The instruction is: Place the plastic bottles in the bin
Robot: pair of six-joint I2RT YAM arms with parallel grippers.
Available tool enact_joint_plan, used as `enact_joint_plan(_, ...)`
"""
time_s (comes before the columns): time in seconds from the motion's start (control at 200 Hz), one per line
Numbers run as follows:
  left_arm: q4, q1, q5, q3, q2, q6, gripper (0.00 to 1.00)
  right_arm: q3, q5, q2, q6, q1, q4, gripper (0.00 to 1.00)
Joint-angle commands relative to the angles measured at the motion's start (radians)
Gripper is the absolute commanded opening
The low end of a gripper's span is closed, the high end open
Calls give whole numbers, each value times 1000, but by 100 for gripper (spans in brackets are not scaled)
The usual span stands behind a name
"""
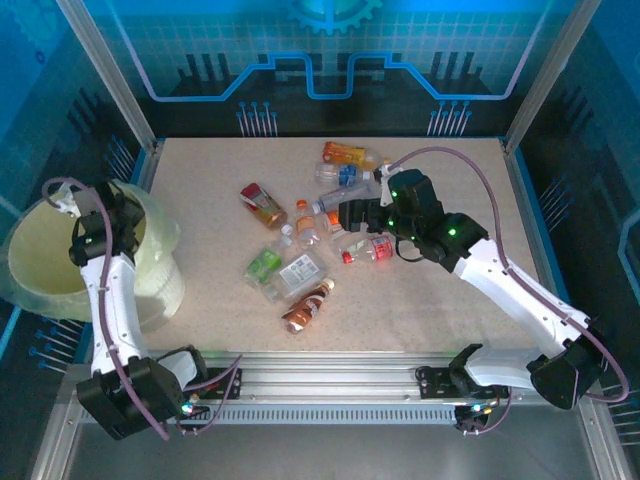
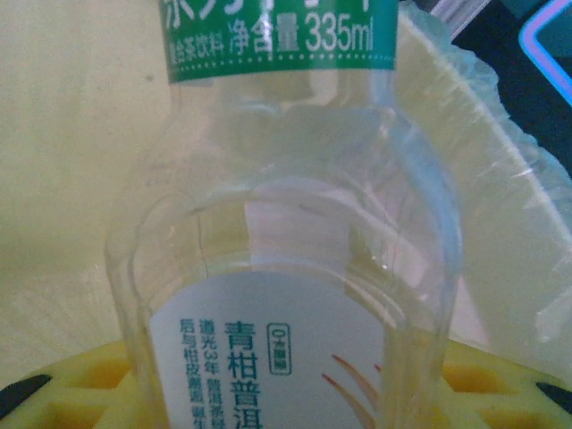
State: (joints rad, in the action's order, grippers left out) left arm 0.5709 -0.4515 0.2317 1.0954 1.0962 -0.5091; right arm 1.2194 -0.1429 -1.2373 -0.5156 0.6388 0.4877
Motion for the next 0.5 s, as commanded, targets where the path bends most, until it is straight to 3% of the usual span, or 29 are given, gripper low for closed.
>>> enact_joint_plan(0.0,-37,37,-40,-17,18,-50,48,5,-15,14,-5,9,24,100)
enact_joint_plan(0.495,-58,39,-36,-42,41,-47,66,-17,-42,20,-3,5,41,100)
